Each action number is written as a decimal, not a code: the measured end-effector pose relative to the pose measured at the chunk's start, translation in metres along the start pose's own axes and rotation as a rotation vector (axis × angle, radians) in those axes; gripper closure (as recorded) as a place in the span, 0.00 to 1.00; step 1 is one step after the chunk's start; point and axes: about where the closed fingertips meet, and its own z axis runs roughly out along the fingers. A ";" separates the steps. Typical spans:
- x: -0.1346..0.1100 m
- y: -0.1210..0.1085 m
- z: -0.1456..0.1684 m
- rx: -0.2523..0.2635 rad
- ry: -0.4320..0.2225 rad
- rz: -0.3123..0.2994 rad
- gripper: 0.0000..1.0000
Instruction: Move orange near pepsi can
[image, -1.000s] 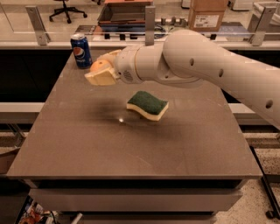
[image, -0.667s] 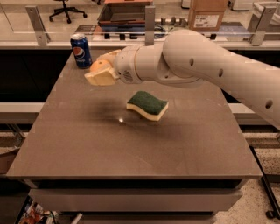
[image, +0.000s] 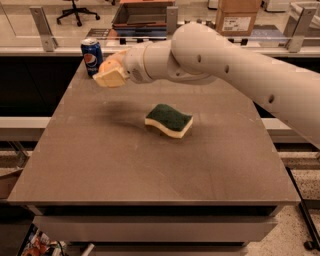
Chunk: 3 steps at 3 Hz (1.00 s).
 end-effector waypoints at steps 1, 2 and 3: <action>-0.002 -0.023 0.023 0.001 0.014 -0.021 1.00; -0.001 -0.042 0.043 -0.012 0.015 -0.039 1.00; 0.005 -0.061 0.065 -0.047 -0.009 -0.036 1.00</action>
Offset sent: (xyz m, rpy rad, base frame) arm 0.0951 0.0238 -0.0077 -0.0402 -0.0365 0.0349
